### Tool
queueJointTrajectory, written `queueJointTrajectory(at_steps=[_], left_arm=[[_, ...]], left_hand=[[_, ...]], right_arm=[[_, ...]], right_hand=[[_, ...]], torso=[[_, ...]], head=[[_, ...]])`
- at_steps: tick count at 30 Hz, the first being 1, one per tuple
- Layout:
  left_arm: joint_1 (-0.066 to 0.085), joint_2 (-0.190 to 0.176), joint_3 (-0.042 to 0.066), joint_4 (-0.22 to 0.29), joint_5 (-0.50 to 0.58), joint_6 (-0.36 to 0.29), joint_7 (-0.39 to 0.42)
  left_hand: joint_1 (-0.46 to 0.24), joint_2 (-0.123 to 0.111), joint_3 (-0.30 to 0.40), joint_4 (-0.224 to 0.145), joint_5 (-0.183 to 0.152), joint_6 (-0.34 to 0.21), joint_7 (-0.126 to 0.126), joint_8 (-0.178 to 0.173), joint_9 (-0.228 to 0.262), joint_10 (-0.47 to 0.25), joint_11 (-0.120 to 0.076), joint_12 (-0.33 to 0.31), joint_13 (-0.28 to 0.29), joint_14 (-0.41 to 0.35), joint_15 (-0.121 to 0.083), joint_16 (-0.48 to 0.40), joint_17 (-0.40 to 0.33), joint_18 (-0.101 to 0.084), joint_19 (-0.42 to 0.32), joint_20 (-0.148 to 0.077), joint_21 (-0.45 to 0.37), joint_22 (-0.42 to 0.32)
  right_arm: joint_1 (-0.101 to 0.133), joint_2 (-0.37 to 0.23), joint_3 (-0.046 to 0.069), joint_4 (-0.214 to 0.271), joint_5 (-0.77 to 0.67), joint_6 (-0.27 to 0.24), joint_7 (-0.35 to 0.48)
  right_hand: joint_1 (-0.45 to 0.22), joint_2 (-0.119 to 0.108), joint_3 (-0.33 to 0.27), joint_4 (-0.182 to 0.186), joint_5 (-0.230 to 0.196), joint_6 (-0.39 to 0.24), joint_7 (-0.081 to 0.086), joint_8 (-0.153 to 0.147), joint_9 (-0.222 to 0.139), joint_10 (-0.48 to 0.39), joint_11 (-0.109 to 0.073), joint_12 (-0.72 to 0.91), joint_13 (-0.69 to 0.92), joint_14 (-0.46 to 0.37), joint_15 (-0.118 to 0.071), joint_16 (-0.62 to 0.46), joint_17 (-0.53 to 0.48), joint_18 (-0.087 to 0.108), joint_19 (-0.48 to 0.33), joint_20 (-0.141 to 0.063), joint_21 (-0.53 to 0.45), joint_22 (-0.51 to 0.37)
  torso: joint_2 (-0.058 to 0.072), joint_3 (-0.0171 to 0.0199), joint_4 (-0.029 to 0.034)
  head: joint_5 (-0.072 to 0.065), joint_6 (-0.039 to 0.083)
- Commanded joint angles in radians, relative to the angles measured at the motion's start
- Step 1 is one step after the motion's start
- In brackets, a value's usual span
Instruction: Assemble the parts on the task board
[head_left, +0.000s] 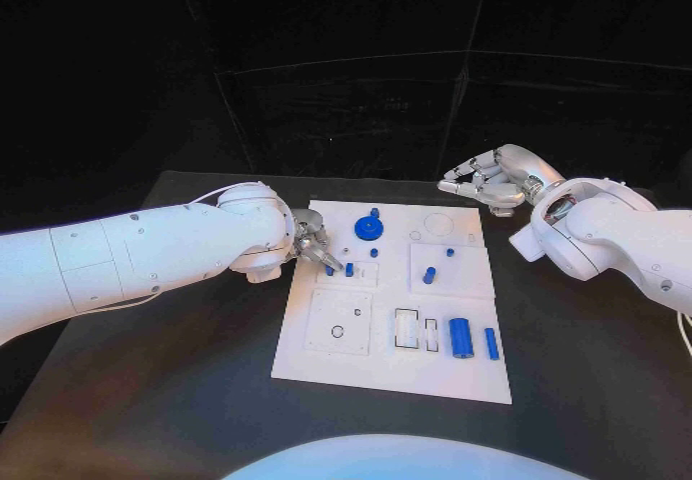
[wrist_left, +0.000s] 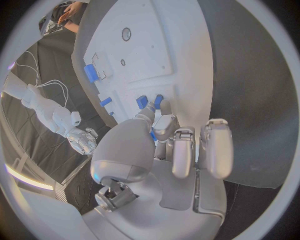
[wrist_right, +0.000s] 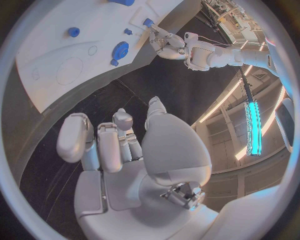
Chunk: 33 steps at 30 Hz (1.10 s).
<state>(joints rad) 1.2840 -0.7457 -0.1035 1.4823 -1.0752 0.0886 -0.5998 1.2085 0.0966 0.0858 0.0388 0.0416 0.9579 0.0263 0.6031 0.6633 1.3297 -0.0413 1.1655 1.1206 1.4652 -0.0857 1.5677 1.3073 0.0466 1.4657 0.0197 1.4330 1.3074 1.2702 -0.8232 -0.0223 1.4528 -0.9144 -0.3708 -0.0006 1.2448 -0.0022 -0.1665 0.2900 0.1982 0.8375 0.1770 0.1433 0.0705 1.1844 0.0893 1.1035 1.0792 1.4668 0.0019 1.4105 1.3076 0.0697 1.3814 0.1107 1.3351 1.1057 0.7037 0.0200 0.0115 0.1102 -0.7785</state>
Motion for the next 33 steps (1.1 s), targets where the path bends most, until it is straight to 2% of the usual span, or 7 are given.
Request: queueJointTrajectory(at_steps=[1,5,22,25,29,33], left_arm=[[-0.002,0.001,-0.003,-0.003,-0.010,0.027,-0.015],[-0.002,0.002,-0.003,-0.008,-0.010,0.023,-0.015],[-0.002,0.002,-0.003,-0.040,-0.009,-0.009,-0.013],[-0.002,0.000,-0.003,-0.040,0.007,-0.039,-0.010],[-0.002,-0.004,-0.003,-0.041,0.063,-0.109,0.019],[-0.002,-0.007,-0.003,-0.044,0.144,-0.186,0.071]], left_hand=[[-0.014,-0.004,-0.007,0.004,0.005,-0.007,0.002,0.003,0.003,0.005,0.002,0.003,0.002,0.106,-0.009,0.003,0.263,-0.001,0.014,-0.005,-0.002,0.080],[-0.023,-0.009,-0.015,0.007,0.005,-0.007,0.001,0.007,0.007,0.006,0.001,0.006,0.005,0.106,-0.010,0.003,0.263,-0.001,0.015,-0.006,-0.001,0.081],[-0.117,-0.070,-0.124,0.052,0.005,-0.007,0.002,0.032,0.027,0.006,0.002,0.006,0.002,0.106,-0.009,0.003,0.263,0.000,0.014,-0.006,-0.005,0.079],[-0.136,-0.078,-0.155,0.068,0.005,-0.009,0.000,0.037,0.031,0.006,0.001,0.006,0.002,0.106,-0.011,0.003,0.263,0.000,0.014,-0.007,-0.006,0.079],[-0.152,-0.077,-0.187,0.090,0.005,-0.015,0.000,0.039,0.035,0.002,0.000,0.002,-0.004,0.106,-0.012,0.003,0.263,0.001,0.012,-0.008,-0.010,0.075],[-0.137,-0.065,-0.211,0.101,0.005,-0.046,0.010,0.027,0.032,-0.054,0.009,-0.076,-0.083,0.106,-0.006,0.003,0.263,0.014,-0.016,-0.005,-0.055,0.021]], right_arm=[[0.002,0.000,0.001,0.002,0.002,0.004,0.005],[0.002,0.000,0.001,0.002,0.002,0.004,0.006],[0.002,0.005,0.001,-0.003,0.002,0.002,0.008],[0.001,0.005,0.001,-0.003,0.002,0.002,0.009],[0.001,0.006,0.000,-0.004,0.002,0.003,0.009],[0.001,0.008,0.000,-0.004,0.002,0.003,0.010]], right_hand=[[-0.003,0.010,-0.001,0.000,0.005,-0.005,0.001,0.004,0.000,-0.004,0.001,0.003,0.000,0.045,0.006,-0.006,0.036,0.021,-0.005,0.000,-0.005,-0.001],[-0.003,0.010,-0.001,0.000,0.005,-0.005,0.001,0.004,0.000,-0.004,0.001,0.003,0.000,0.045,0.006,-0.006,0.036,0.021,-0.005,0.000,-0.005,-0.001],[-0.003,0.012,-0.005,0.000,0.005,-0.005,0.000,0.005,0.000,-0.007,0.001,0.001,-0.003,0.044,0.005,-0.009,0.032,0.021,-0.007,0.000,-0.007,-0.005],[-0.003,0.012,-0.005,0.000,0.005,-0.005,0.000,0.005,0.000,-0.007,0.001,0.001,-0.003,0.044,0.005,-0.009,0.032,0.021,-0.007,0.000,-0.007,-0.005],[-0.003,0.012,-0.005,0.000,0.005,-0.005,0.000,0.005,0.000,-0.007,0.001,0.001,-0.003,0.044,0.005,-0.009,0.032,0.021,-0.007,0.000,-0.007,-0.005],[-0.003,0.012,-0.005,0.000,0.005,-0.005,0.000,0.005,0.000,-0.007,0.001,0.001,-0.003,0.044,0.005,-0.009,0.032,0.021,-0.007,0.000,-0.007,-0.005]], torso=[[0.000,0.0002,0.0003],[0.000,0.0001,0.0025],[-0.001,-0.0005,0.0016],[-0.001,-0.0006,0.0017],[-0.001,-0.0006,0.0014],[-0.001,0.0002,0.0020]], head=[[-0.002,-0.001],[-0.003,-0.002],[-0.002,-0.003],[-0.002,-0.002],[-0.004,0.000],[-0.005,0.002]])
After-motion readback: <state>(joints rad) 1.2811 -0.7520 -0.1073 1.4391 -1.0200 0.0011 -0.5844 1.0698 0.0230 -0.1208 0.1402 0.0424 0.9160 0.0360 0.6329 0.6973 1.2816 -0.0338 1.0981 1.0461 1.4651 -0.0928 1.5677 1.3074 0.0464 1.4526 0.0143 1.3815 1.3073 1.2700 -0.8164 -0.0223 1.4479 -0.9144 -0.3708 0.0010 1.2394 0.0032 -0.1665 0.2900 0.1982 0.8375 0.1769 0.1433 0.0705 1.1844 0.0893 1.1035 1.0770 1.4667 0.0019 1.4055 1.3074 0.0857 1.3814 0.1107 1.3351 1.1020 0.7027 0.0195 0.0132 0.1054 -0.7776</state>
